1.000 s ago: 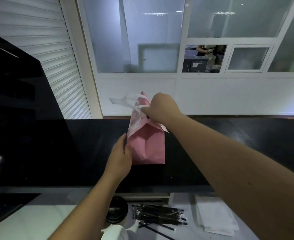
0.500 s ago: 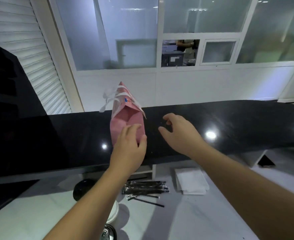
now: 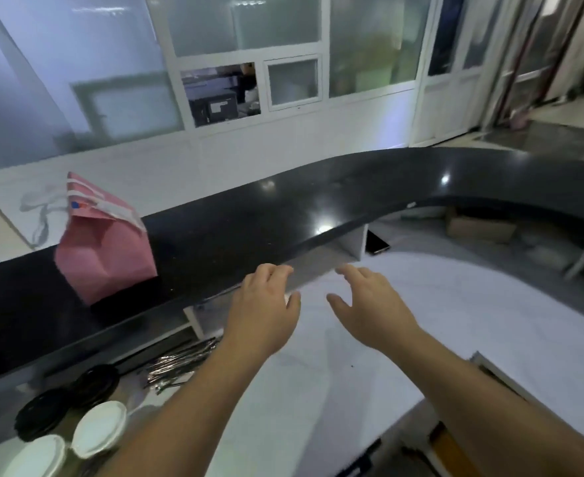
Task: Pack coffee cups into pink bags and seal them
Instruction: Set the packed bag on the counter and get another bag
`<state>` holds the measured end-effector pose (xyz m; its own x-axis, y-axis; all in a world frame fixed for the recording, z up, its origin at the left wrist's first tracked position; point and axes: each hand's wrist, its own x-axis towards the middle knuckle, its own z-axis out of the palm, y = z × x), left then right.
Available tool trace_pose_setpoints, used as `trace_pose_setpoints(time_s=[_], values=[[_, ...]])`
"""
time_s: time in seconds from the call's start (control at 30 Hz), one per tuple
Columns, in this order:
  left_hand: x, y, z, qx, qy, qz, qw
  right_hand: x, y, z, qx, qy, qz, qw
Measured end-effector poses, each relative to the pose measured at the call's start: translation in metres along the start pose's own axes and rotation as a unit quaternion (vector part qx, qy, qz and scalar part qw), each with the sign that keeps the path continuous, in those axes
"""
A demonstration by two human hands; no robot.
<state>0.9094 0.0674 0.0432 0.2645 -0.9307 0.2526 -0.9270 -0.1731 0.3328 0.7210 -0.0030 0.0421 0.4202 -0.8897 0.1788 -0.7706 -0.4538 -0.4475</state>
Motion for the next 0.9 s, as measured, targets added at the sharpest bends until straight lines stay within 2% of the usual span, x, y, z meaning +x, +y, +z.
trace_pose_setpoints(time_s=[0.23,0.47,0.67,0.9], values=[[-0.043,0.182,0.066,-0.007,-0.044,0.097,0.994,-0.110,0.142,-0.081,-0.002,0.041,0.100,0.994],[-0.108,0.363,0.129,-0.038,-0.098,0.202,0.974,-0.237,0.271,-0.162,-0.016,0.093,0.221,0.971],[-0.142,0.487,0.180,-0.070,-0.156,0.291,0.941,-0.335,0.357,-0.213,-0.013,0.151,0.345,0.926],[-0.171,0.628,0.244,-0.102,-0.223,0.415,0.876,-0.436,0.452,-0.269,-0.037,0.204,0.482,0.851]])
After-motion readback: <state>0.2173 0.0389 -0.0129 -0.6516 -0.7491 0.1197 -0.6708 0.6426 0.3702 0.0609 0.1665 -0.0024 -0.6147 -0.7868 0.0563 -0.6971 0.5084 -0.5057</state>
